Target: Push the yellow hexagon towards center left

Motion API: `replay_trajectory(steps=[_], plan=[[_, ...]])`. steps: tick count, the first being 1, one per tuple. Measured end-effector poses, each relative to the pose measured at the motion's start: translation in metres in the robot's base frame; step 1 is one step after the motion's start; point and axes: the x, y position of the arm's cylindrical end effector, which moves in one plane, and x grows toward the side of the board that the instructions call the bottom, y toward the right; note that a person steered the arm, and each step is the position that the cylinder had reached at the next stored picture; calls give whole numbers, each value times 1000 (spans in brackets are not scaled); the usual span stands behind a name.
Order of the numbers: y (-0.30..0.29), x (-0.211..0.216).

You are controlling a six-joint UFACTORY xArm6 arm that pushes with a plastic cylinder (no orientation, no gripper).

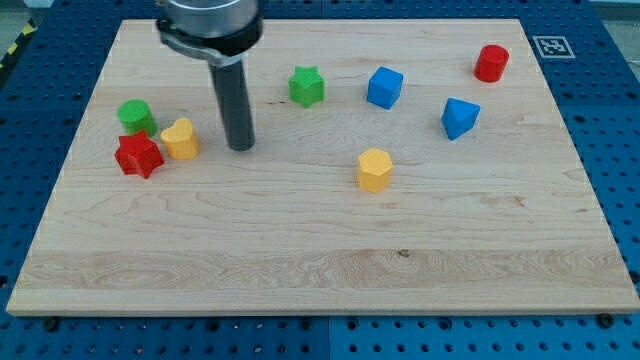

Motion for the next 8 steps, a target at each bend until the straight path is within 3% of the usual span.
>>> replay_trajectory(steps=[2, 4, 5, 7, 8], plan=[[-70, -2], [1, 12], [14, 34], [14, 36], [53, 71]])
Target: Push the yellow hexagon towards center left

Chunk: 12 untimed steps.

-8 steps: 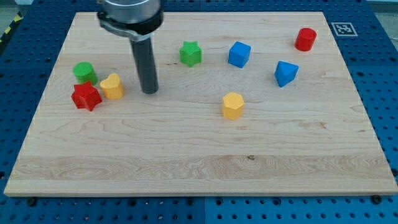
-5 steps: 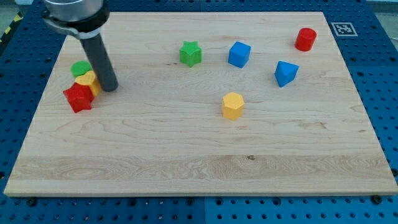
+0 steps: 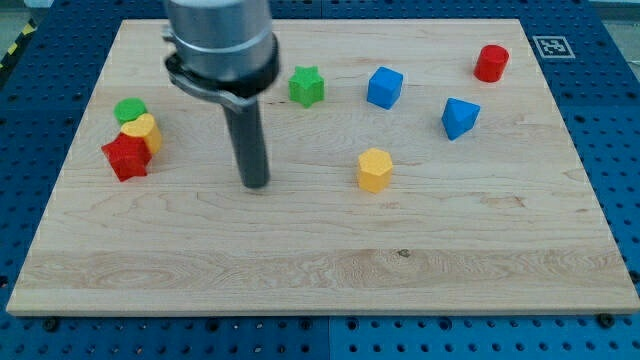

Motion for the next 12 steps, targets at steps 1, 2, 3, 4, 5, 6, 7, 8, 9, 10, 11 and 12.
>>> replay_trajectory(steps=[1, 2, 3, 4, 5, 6, 7, 8, 9, 10, 11, 12], plan=[[62, 46], [142, 49], [202, 33], [205, 0], [120, -15], [12, -22], [38, -7], [106, -3], [104, -21], [60, -34], [13, -34], [12, -43]])
